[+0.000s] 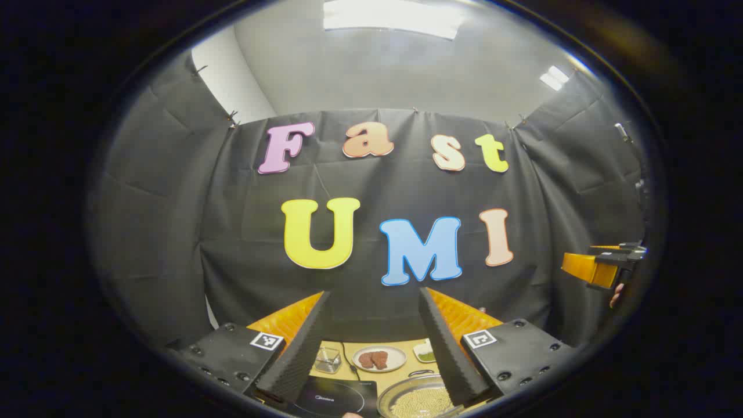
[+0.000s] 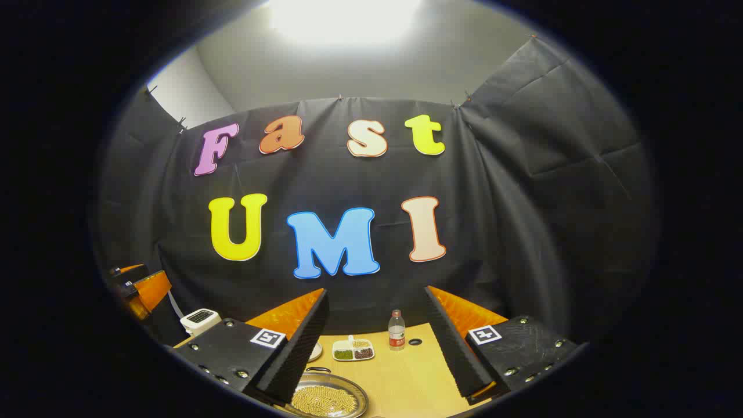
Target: First push the handle of the pot to place it horizontally, then grasp the pot with both hands and set it on the induction cooktop.
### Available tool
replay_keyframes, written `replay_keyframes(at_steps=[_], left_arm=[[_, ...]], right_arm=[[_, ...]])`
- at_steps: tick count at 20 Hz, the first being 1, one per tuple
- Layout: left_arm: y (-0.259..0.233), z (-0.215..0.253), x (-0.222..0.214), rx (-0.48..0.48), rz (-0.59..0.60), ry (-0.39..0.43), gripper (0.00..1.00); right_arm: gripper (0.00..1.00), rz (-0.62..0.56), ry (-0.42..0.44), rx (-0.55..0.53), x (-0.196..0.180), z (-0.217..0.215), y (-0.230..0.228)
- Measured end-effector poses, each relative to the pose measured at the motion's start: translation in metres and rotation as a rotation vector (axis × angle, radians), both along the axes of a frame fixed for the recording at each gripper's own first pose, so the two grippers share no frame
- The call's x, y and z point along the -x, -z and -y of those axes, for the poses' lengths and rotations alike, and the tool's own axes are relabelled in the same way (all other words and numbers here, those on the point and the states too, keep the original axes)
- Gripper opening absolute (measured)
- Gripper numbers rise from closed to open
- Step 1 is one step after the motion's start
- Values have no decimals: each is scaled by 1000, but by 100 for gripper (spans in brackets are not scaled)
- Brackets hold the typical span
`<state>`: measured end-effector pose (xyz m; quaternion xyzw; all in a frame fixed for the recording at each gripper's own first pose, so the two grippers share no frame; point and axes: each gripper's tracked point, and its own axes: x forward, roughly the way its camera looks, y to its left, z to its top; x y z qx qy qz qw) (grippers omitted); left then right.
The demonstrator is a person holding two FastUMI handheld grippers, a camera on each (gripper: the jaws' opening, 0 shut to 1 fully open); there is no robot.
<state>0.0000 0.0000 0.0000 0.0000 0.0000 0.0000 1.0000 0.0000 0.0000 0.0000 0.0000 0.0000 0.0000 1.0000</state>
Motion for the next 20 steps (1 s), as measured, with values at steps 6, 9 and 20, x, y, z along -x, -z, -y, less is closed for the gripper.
replay_keyframes(at_steps=[6, 9, 20], left_arm=[[0, 2, 4, -2, -2, -6, 94], [-1, 2, 6, -3, -1, -8, 95], [5, 1, 5, -9, -16, -12, 94]], right_arm=[[99, -17, -16, -3, 0, -3, 4], [99, -20, -23, 1, 1, -4, 4], [99, -66, -34, -16, -2, -8, 19]])
